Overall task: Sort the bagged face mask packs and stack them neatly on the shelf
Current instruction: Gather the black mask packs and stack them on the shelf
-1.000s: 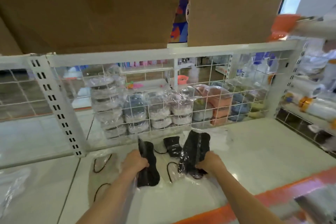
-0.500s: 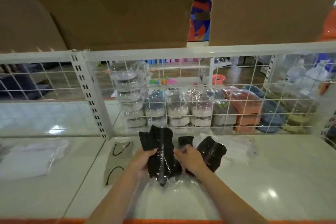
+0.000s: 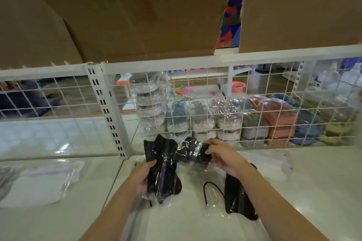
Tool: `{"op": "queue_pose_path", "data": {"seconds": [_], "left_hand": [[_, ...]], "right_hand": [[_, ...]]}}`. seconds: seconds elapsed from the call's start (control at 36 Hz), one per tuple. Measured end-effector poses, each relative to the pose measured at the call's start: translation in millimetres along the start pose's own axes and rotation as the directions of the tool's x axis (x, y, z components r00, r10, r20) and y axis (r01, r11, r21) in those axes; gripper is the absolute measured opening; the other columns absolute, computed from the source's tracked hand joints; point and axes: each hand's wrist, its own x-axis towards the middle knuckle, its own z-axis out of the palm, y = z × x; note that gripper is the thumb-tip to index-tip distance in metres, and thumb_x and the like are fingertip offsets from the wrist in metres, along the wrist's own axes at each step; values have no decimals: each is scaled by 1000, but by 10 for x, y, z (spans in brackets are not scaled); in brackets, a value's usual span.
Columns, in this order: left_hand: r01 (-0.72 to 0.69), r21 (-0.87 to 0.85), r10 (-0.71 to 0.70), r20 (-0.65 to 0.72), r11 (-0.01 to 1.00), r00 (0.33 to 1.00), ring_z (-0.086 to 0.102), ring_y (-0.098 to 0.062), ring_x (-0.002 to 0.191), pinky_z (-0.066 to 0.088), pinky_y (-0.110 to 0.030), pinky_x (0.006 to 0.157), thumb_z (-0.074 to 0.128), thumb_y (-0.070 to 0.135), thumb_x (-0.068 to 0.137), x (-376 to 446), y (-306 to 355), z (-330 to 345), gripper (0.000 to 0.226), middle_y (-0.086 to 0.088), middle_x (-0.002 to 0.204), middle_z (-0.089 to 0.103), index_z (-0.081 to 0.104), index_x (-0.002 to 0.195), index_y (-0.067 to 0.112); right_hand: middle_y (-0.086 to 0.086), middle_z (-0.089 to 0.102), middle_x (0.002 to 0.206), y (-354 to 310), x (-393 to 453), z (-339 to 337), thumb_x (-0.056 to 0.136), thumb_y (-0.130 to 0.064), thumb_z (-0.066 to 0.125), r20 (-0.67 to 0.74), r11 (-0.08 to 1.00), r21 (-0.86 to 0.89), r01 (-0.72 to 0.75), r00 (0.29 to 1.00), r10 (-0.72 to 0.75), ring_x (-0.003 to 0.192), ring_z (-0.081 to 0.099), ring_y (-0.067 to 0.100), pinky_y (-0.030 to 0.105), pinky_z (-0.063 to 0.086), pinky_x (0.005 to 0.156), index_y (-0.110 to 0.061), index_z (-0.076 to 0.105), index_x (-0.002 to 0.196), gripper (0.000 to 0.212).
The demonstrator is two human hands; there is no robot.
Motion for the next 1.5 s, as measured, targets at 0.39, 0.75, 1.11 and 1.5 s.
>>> {"op": "queue_pose_path", "data": {"seconds": [0.39,0.75,1.11,1.5], "left_hand": [[16,-20,-7,364,1000,931,60,-38,111,42,-51,101,62,26,87,-179,-139,404,41,-24,115,64,58,118,-1],[-62,170,12,278,984,960,64,-30,98,46,-48,95,54,6,91,51,-276,572,22,-17,98,70,58,111,1],[64,16,-64,448,998,892,60,-37,111,43,-47,100,46,56,91,-78,-302,944,59,-22,116,65,64,118,7],[-521,128,508,118,844,853,66,-14,92,50,-23,72,77,13,74,-492,-105,813,32,1,97,71,65,103,17]], "right_hand": [[0,51,102,226,120,171,85,4,59,-270,705,-708,28,913,-307,98,54,16,5,38,59,-10,47,110,31],[16,36,133,643,-460,-799,70,-55,74,-770,366,-616,-698,631,-92,126,36,32,40,38,101,-13,25,134,91],[14,58,119,431,-466,-463,80,9,62,-238,994,15,106,966,-99,106,60,30,41,53,88,-20,53,123,53],[4,59,107,544,-232,-115,79,7,65,-97,914,-378,145,976,-195,96,61,11,21,54,74,-22,41,132,64]]}}
